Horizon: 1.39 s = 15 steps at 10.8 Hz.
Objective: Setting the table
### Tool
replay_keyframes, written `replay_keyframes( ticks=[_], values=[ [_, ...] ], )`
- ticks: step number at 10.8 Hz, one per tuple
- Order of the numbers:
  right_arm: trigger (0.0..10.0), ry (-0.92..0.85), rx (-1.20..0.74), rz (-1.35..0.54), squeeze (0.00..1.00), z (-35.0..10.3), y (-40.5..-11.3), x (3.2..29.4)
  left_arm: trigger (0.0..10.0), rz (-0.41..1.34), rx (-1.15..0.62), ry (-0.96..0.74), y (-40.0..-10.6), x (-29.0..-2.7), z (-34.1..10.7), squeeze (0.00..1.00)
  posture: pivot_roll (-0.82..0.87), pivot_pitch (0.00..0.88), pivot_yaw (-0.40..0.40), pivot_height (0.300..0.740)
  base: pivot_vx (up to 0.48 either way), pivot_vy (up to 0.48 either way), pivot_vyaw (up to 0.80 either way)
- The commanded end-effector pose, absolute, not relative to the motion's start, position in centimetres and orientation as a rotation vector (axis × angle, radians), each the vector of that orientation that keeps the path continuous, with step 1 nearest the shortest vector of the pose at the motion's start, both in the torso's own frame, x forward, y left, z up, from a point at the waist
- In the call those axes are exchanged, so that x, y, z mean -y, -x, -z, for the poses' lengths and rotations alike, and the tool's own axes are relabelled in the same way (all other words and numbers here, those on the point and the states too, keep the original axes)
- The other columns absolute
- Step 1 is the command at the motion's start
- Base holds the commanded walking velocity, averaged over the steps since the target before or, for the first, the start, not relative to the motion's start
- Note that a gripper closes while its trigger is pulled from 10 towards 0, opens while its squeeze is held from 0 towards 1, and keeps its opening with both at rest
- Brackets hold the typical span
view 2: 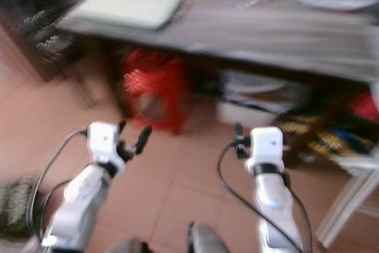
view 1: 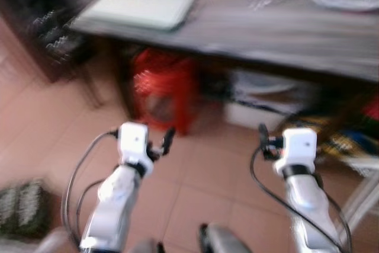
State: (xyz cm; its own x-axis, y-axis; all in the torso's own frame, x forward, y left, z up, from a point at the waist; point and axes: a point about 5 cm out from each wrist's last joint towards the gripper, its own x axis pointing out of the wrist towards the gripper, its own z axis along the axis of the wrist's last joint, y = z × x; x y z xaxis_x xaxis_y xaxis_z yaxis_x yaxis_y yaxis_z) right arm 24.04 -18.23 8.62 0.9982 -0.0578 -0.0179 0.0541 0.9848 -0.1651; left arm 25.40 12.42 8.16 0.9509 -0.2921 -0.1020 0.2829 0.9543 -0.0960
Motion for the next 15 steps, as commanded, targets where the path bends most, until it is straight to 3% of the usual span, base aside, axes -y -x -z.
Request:
replay_keyframes(
  ticks=[1,6,11,15],
  values=[
    [10.0,0.164,-0.026,0.055,0.0,-8.6,-23.6,18.3,10.0,0.247,-0.095,0.086,-25.3,-13.0,-8.3,0.0,-0.08,0.117,0.039,0.74,0.0,0.0,-0.79],
    [10.0,0.149,0.028,0.095,0.0,-10.1,-20.8,18.9,10.0,0.0,-0.099,0.129,-23.5,-16.3,-7.8,0.0,-0.08,0.121,0.034,0.74,0.0,0.0,-0.24],
    [10.0,0.194,0.055,0.046,0.0,-10.8,-21.9,18.4,10.0,0.146,-0.075,0.134,-24.7,-14.0,-8.7,0.0,-0.09,0.117,0.035,0.74,0.0,-0.088,0.0],
    [10.0,0.179,0.043,0.042,0.0,-10.6,-21.4,18.2,10.0,0.16,-0.087,0.139,-24.6,-13.9,-8.6,0.0,-0.08,0.127,0.037,0.74,0.0,-0.472,0.0]
  ],
)
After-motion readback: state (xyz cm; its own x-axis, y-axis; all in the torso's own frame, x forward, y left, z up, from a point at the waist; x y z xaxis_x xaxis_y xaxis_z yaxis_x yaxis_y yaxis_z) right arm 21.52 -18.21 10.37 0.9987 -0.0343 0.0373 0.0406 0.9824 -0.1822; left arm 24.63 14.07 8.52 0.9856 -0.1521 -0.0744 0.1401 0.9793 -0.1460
